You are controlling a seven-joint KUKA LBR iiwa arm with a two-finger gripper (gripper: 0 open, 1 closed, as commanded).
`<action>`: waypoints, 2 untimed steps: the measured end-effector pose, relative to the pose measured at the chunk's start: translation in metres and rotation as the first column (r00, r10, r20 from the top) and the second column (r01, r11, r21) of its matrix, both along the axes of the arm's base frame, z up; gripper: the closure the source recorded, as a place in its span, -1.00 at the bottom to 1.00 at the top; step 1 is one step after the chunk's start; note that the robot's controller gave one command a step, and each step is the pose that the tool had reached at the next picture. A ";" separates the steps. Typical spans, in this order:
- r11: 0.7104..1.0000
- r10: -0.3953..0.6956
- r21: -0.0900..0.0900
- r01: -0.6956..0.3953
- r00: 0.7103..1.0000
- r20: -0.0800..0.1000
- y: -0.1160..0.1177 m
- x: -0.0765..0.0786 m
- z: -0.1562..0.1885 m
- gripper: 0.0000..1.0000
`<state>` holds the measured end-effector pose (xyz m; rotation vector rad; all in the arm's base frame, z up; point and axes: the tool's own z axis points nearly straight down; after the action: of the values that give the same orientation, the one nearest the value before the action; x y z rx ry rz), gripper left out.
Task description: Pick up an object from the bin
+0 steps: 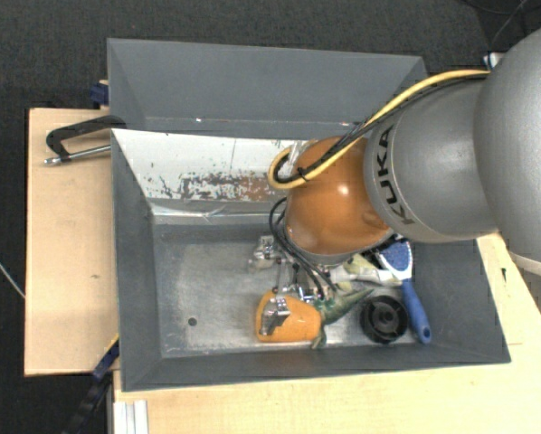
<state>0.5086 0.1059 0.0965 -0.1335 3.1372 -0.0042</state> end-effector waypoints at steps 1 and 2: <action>1.000 0.023 0.018 -0.023 1.000 0.002 -0.049 -0.010 -0.019 -1.00; 1.000 -0.005 0.011 0.005 1.000 0.007 -0.109 0.006 -0.024 -1.00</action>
Offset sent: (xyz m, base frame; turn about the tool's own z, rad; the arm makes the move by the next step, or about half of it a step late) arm -0.0127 -0.0581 -0.0265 -0.0236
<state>0.5151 -0.0031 0.0730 -0.1254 3.1301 0.0131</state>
